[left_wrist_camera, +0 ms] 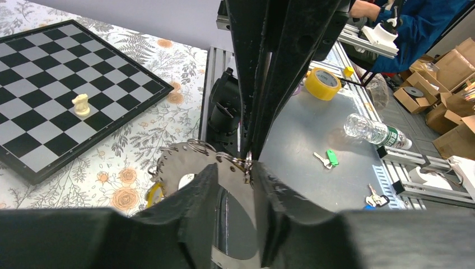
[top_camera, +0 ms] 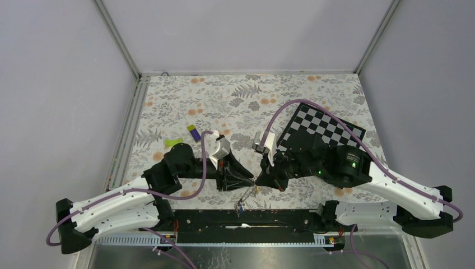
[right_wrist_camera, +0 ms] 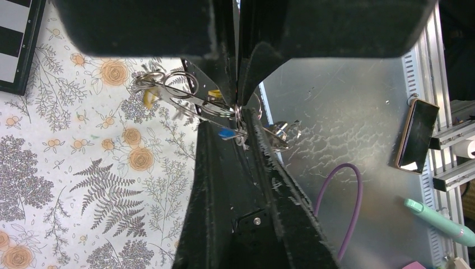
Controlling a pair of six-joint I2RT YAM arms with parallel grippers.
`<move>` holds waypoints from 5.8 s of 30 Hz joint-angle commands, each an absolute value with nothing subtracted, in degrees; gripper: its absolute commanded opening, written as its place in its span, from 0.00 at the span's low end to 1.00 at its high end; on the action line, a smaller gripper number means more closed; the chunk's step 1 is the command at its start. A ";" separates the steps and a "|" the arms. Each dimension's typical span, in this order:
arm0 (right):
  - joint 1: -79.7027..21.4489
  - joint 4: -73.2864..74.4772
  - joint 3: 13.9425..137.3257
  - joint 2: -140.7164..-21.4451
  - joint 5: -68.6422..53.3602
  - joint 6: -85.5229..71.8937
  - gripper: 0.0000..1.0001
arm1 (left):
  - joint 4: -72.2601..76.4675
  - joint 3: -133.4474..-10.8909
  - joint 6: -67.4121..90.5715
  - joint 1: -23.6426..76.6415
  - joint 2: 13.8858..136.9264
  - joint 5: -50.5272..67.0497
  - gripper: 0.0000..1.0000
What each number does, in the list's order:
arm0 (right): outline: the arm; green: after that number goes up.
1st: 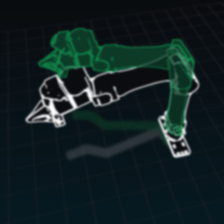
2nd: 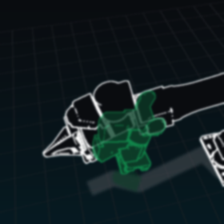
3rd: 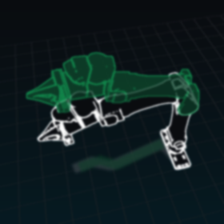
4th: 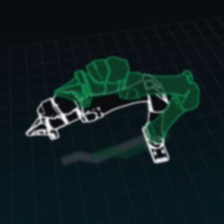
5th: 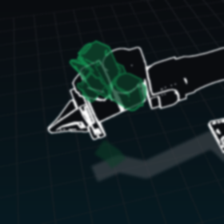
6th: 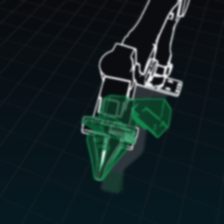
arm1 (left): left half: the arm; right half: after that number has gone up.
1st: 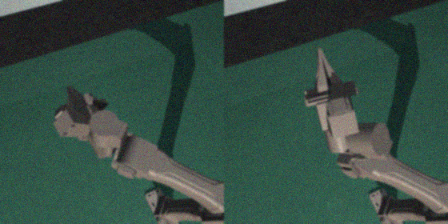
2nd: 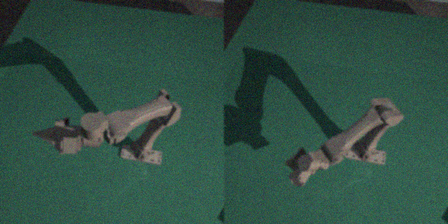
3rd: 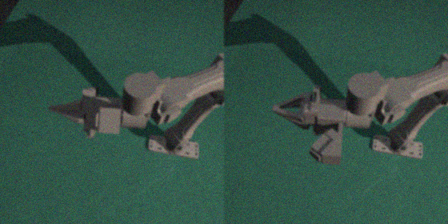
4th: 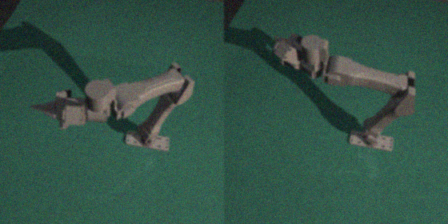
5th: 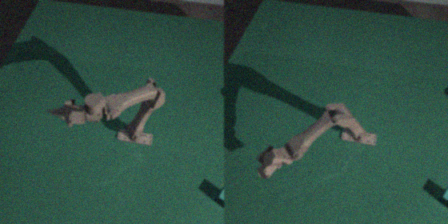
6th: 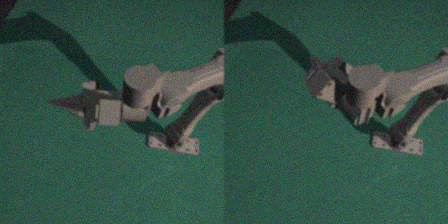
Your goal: Remove the keys from the keyring
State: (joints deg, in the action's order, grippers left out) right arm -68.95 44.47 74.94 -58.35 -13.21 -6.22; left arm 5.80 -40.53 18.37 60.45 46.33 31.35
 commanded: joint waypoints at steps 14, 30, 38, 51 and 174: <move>-69.17 40.26 75.46 -57.30 -13.17 -5.54 0.00 | 12.90 -40.91 19.11 60.40 43.99 32.61 0.00; -69.10 28.65 63.33 -42.87 -6.02 -7.28 0.50 | 15.56 -39.23 19.30 60.42 40.84 26.99 0.00; -69.10 7.16 48.48 -34.68 -10.40 -6.02 0.56 | 21.65 -37.42 21.20 60.39 39.03 23.39 0.00; -69.13 -2.79 41.27 -37.03 -8.85 -4.29 0.60 | 22.68 -39.37 21.71 60.39 39.05 24.90 0.00; -69.16 43.68 82.69 -55.28 -24.21 1.05 0.00 | 33.21 -38.75 28.47 64.64 50.22 36.10 0.34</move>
